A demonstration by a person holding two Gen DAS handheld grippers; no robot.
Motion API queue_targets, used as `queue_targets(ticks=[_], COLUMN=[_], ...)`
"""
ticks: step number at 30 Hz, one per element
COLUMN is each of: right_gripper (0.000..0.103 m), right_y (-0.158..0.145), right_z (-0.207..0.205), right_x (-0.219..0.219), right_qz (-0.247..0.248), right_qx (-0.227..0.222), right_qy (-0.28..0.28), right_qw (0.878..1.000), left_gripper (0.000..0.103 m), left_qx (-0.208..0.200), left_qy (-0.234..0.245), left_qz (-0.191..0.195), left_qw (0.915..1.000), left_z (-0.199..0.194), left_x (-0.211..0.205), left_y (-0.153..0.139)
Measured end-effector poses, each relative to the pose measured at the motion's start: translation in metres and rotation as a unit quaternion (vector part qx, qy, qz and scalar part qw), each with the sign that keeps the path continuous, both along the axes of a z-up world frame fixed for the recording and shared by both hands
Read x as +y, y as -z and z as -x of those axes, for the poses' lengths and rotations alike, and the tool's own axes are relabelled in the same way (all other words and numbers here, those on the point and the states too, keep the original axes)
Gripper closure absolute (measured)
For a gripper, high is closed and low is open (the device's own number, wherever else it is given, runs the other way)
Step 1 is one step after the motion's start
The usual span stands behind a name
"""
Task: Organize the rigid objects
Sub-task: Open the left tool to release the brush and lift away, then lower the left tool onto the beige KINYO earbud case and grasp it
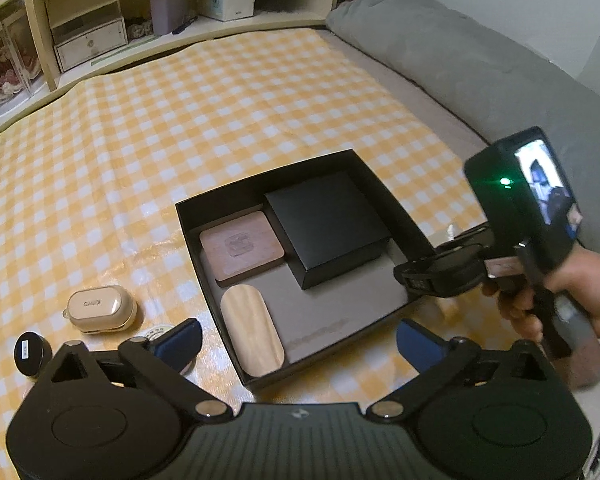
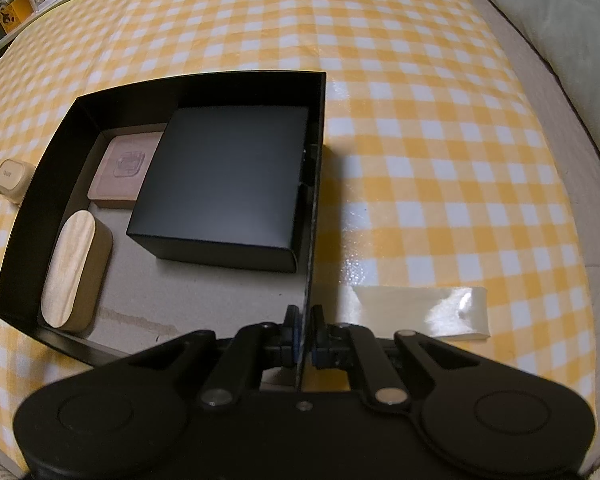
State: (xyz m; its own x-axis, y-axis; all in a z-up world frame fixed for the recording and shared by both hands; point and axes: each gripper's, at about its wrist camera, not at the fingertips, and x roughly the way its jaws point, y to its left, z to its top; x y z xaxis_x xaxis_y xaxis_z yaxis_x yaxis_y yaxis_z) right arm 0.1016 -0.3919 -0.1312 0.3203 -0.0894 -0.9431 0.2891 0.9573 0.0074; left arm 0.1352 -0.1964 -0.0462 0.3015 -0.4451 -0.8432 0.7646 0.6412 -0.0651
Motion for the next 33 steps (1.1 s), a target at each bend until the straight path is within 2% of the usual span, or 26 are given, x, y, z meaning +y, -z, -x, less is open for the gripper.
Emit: queue_targets(ticks=[6, 14, 24, 33], right_gripper=[0.097, 0.097, 0.097, 0.097], right_y=[-0.001, 0.0, 0.0, -0.001], right_z=[0.001, 0.0, 0.0, 0.0], right_x=[0.001, 0.001, 0.001, 0.002], right_qz=[0.0, 0.001, 0.001, 0.002], right_qx=[0.0, 0.0, 0.001, 0.001], right_qy=[0.0, 0.0, -0.001, 0.0], right_qw=[1.0, 1.0, 1.0, 1.0], left_gripper=[0.0, 0.0, 0.0, 0.0], left_qx=[-0.003, -0.035, -0.043, -0.032], left_qy=[-0.006, -0.04, -0.142, -0.21], left_qz=[0.019, 0.039, 0.043, 0.035], left_qw=[0.9998, 0.9978, 0.988, 0.9765], left_z=[0.009, 0.008, -0.037, -0.083], left_x=[0.018, 0.054, 0.106, 0.129], left_y=[-0.011, -0.025, -0.019, -0.002])
